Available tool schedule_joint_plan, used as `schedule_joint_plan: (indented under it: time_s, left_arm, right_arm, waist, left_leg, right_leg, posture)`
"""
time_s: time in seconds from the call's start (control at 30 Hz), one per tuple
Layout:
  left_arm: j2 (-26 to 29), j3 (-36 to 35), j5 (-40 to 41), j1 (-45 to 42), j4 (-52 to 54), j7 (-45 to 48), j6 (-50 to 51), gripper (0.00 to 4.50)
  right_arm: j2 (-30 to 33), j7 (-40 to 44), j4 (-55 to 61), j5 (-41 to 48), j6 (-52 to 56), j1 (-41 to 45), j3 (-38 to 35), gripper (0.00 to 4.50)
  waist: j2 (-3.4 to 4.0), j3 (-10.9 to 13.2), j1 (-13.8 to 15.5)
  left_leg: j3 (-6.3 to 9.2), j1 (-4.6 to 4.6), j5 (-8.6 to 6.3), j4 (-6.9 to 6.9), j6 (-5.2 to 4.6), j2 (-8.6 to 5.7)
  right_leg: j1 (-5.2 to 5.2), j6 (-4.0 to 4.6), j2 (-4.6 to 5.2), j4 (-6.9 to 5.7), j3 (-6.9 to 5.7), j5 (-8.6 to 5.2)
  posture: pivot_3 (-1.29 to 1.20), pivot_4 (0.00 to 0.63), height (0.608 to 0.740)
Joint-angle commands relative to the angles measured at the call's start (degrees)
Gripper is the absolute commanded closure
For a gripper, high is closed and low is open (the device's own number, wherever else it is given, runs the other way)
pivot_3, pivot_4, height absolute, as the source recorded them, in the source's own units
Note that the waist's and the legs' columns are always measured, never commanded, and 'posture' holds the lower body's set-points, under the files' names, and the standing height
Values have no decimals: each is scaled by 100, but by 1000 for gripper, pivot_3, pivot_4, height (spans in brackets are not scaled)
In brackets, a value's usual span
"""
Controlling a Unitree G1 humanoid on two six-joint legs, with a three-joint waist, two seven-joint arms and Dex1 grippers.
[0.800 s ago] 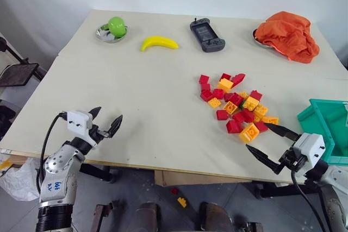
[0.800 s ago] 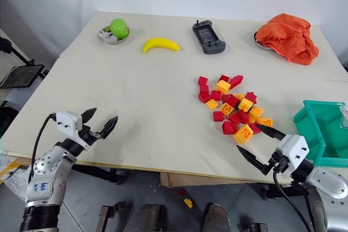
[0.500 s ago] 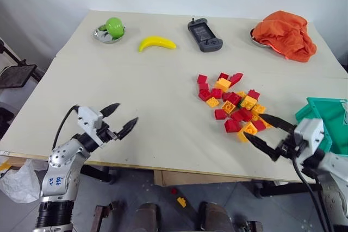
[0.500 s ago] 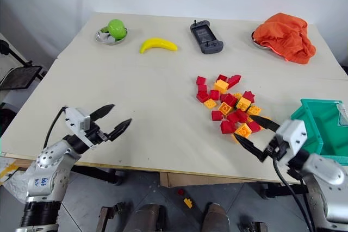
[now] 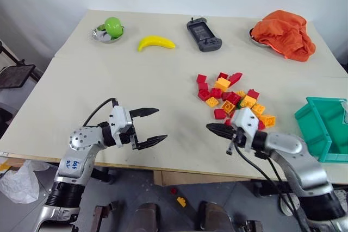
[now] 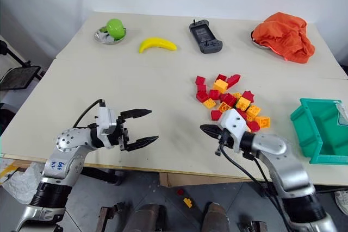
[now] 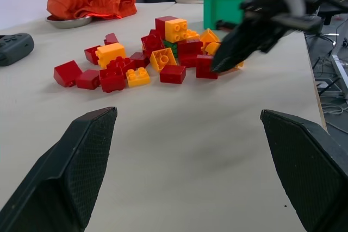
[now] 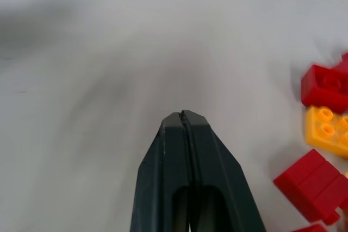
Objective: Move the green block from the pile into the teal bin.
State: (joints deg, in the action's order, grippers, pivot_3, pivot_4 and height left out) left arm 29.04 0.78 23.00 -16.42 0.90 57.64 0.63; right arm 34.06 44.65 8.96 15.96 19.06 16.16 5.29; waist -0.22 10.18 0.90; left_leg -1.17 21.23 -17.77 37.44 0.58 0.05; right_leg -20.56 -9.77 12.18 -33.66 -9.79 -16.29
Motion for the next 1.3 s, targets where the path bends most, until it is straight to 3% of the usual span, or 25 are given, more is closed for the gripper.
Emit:
schedule_joint_plan:
  time_s: [0.03,0.23,0.5,0.7,0.97,1.13,1.3]
  left_arm:
    - [-138,73,-126,-183,-73,-29,-188,0]
    - [-245,113,-237,-234,-147,-35,-293,0]
    - [-286,62,-306,-133,-67,-151,-309,0]
    - [-289,73,-321,-109,-88,-182,-325,0]
    - [-282,93,-298,-134,-133,-117,-288,0]
    - [-265,71,-230,-140,-177,-19,-272,0]
    - [-278,14,-167,-254,-357,79,-271,0]
  right_arm:
    - [-252,-816,-1383,-621,-367,941,-210,4487]
    - [-174,-1192,-3099,-944,-1006,1910,-573,4487]
    - [348,-1376,-3648,-1151,-1050,1810,-968,4487]
    - [484,-1011,-2695,-953,-752,1269,-1085,4487]
    - [981,-22,-329,-300,659,-65,-1107,4487]
    - [1542,258,469,92,1267,-818,-1871,4487]
    - [1416,916,864,1065,783,-1495,-3175,4487]
  waist:
    - [1,0,-27]
    - [0,0,-69]
    - [1,0,-104]
    - [1,0,-115]
    - [1,0,-76]
    - [0,0,-37]
    - [-1,1,5]
  left_leg:
    - [-1,6,0,5,0,-1]
    - [2,6,0,-13,0,-2]
    - [0,6,0,-17,0,-3]
    - [-1,5,0,-18,0,-1]
    - [-3,4,0,-16,-1,0]
    - [-3,6,-1,-14,-2,-1]
    - [-5,4,-1,-16,-2,-1]
  right_leg:
    - [-3,0,0,-1,1,1]
    - [-5,0,0,8,-2,1]
    - [-4,0,0,11,-2,1]
    - [-3,0,0,12,-1,1]
    - [-3,0,0,12,1,1]
    - [-2,-1,1,14,0,2]
    - [-2,-1,0,16,1,2]
  posture:
    - [0,150,740]
    - [0,150,740]
    - [0,150,740]
    - [0,150,740]
    - [0,150,740]
    - [0,150,740]
    - [0,150,740]
